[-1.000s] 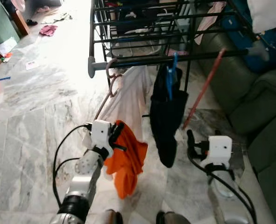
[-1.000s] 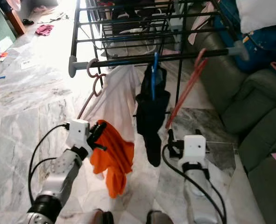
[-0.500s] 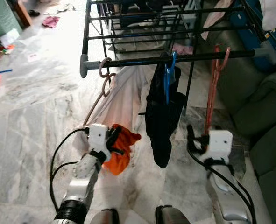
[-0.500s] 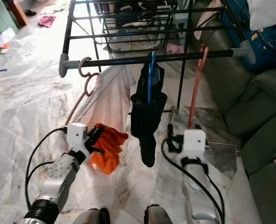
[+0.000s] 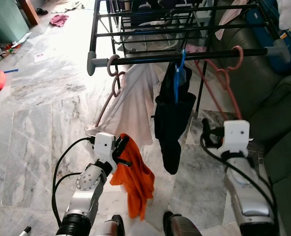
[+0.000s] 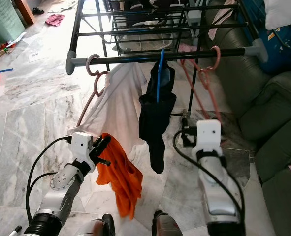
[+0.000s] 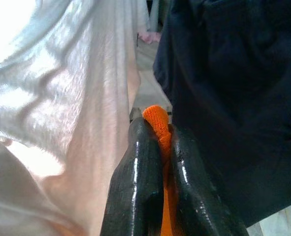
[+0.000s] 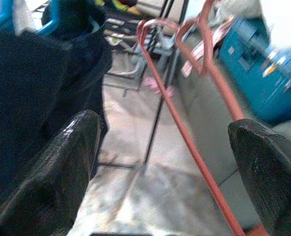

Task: Hang hanger

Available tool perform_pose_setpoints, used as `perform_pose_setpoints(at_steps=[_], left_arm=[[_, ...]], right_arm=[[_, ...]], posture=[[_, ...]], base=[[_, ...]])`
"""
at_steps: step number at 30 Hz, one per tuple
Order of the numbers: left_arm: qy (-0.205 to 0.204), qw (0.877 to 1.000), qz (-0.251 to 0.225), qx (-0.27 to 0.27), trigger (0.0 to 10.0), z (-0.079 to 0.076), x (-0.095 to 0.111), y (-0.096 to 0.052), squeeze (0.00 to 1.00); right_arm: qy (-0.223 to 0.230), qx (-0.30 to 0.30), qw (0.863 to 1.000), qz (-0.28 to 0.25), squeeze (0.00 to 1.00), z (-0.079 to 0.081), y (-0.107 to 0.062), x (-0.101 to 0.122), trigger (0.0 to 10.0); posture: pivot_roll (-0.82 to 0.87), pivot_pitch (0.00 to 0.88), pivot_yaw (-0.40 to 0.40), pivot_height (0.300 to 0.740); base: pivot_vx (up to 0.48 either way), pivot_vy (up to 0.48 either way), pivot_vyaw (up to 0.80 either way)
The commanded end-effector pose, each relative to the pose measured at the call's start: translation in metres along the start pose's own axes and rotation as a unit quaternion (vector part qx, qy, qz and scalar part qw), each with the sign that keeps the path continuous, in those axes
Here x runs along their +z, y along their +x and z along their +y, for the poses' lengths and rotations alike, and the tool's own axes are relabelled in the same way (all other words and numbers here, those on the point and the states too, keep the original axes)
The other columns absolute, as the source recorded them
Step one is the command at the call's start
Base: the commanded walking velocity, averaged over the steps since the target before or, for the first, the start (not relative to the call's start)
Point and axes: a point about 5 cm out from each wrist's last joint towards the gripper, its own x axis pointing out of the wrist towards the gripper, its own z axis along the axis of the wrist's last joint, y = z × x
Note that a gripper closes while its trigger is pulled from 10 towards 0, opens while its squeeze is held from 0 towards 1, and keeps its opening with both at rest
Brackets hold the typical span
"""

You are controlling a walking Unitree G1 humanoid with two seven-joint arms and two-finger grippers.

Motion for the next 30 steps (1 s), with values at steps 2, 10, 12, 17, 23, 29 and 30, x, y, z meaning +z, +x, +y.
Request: perform_pose_setpoints(at_steps=[2,10,12,17,23,29,30], left_arm=[[0.006,1.0,0.004,0.004,10.0,0.003,0.001,-0.001,0.0],[0.006,1.0,0.014,0.001,10.0,0.0,-0.002,-0.001,0.0],[0.006,1.0,0.015,0.001,10.0,0.0,-0.003,-0.001,0.0],[0.008,1.0,0.02,0.001,10.0,0.0,-0.003,0.0,0.0],[0.011,1.0,0.029,0.002,10.0,0.001,-0.005,-0.001,0.0],[0.012,0.999,0.035,-0.001,10.0,0.0,-0.007,-0.001,0.0],[0.012,0.999,0.035,-0.001,10.0,0.0,-0.007,-0.001,0.0]], right_arm=[[0.011,-0.001,1.0,-0.011,0.0,-0.008,-0.001,0.004,10.0],[-0.061,-0.014,0.998,-0.006,0.0,-0.04,-0.003,0.002,10.0],[-0.065,-0.016,0.998,-0.005,0.0,-0.045,-0.002,0.002,10.0],[-0.087,-0.013,0.996,-0.01,0.0,-0.061,0.0,0.001,10.0],[-0.102,-0.007,0.995,0.009,0.0,-0.086,0.006,-0.006,10.0],[-0.077,0.002,0.996,0.043,0.0,-0.09,0.019,-0.013,10.0],[-0.073,0.004,0.996,0.05,0.0,-0.09,0.026,-0.013,10.0]], posture=[[-0.11,0.233,0.049,0.74],[-0.12,0.241,0.053,0.74],[-0.12,0.241,0.053,0.74],[-0.12,0.24,0.056,0.74],[-0.11,0.241,0.06,0.74],[-0.11,0.246,0.063,0.74],[-0.11,0.247,0.064,0.74]], base=[[0.0,0.0,0.0],[0.0,0.0,0.0],[0.0,0.0,0.0],[0.0,0.0,0.0],[0.0,0.0,0.0],[0.0,0.0,0.0],[0.0,0.0,0.0]])
